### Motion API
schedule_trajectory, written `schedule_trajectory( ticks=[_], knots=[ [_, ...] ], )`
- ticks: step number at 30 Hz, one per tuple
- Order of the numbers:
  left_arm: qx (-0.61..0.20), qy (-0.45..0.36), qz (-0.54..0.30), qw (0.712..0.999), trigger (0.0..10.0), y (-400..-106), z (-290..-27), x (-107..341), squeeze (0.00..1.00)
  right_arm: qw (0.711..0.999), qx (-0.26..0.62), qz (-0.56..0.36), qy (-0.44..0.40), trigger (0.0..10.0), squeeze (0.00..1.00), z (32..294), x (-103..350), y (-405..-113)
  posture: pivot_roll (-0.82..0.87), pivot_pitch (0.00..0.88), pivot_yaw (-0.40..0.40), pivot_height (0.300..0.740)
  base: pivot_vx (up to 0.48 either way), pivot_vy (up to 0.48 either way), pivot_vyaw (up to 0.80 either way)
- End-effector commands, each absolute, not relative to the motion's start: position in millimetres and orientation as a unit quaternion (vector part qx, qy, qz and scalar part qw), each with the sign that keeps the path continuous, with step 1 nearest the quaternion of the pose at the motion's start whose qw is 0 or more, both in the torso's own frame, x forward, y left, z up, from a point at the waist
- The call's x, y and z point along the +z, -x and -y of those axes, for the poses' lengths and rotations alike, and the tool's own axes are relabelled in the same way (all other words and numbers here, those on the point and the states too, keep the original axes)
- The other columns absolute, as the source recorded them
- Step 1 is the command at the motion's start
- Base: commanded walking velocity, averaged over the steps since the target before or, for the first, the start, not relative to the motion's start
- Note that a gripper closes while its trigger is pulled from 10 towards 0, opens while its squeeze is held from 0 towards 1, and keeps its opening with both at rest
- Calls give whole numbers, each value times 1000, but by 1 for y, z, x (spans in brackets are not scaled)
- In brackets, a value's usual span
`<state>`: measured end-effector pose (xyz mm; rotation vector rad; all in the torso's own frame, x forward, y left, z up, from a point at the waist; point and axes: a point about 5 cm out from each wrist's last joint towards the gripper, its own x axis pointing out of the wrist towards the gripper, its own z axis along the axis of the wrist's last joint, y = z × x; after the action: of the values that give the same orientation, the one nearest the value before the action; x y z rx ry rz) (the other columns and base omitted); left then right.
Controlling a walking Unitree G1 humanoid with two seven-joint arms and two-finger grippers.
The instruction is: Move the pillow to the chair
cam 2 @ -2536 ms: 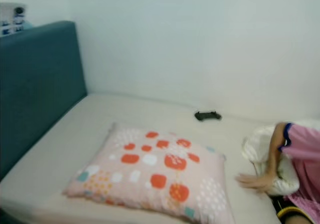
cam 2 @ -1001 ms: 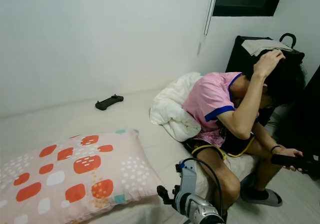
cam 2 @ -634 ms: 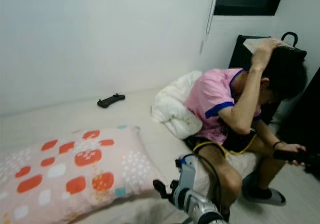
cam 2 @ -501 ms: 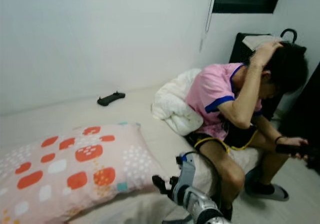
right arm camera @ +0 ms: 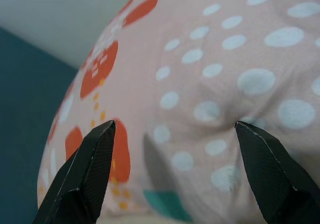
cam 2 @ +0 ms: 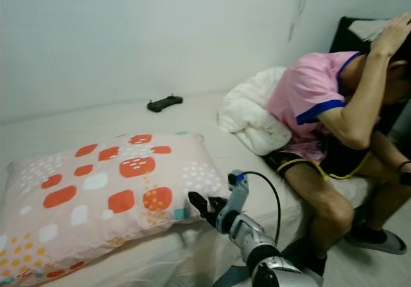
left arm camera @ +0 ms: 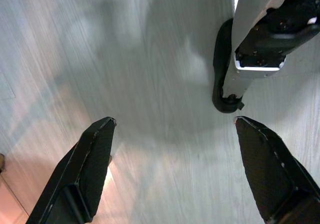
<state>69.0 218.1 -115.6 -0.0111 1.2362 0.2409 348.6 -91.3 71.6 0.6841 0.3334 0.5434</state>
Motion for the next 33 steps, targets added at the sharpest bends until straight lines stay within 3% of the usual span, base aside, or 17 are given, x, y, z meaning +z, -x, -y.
schedule_trajectory(
  ticks=[1,9,11,16,18,20,22,24,33],
  knots=[
    [108,-2,-585,804,10000,-62,-221,-116,0,886,254,-149,-359,10000,0,93,75,-351,146,127,-47,552,0,0,0],
    [106,-10,-585,804,10000,-60,-226,-115,0,880,250,-158,-372,10000,0,84,74,-350,151,131,-38,542,0,0,0],
    [105,-13,-584,805,10000,-62,-228,-115,0,897,196,-236,-318,10000,0,82,54,-342,155,130,-37,542,0,0,0],
    [105,-14,-583,806,10000,-63,-229,-114,0,906,173,-259,-287,10000,0,82,47,-338,151,128,-38,542,0,0,0],
    [102,-17,-581,807,10000,-64,-230,-114,0,882,186,-295,-317,10000,0,65,37,-327,145,127,-40,542,0,0,0],
    [100,-18,-582,807,10000,-64,-230,-114,0,868,233,-321,-299,10000,0,50,32,-318,139,129,-38,542,0,0,0],
    [97,-19,-582,807,10000,-64,-229,-114,0,831,319,-383,-246,10000,0,26,18,-293,136,131,-40,542,0,0,0],
    [94,-18,-582,808,10000,-65,-227,-114,0,818,348,-384,-250,10000,0,16,16,-286,137,133,-47,542,0,0,0],
    [89,-17,-580,810,10000,-68,-223,-115,0,833,294,-348,-313,10000,0,25,29,-303,134,133,-45,542,0,0,0]
  ],
)
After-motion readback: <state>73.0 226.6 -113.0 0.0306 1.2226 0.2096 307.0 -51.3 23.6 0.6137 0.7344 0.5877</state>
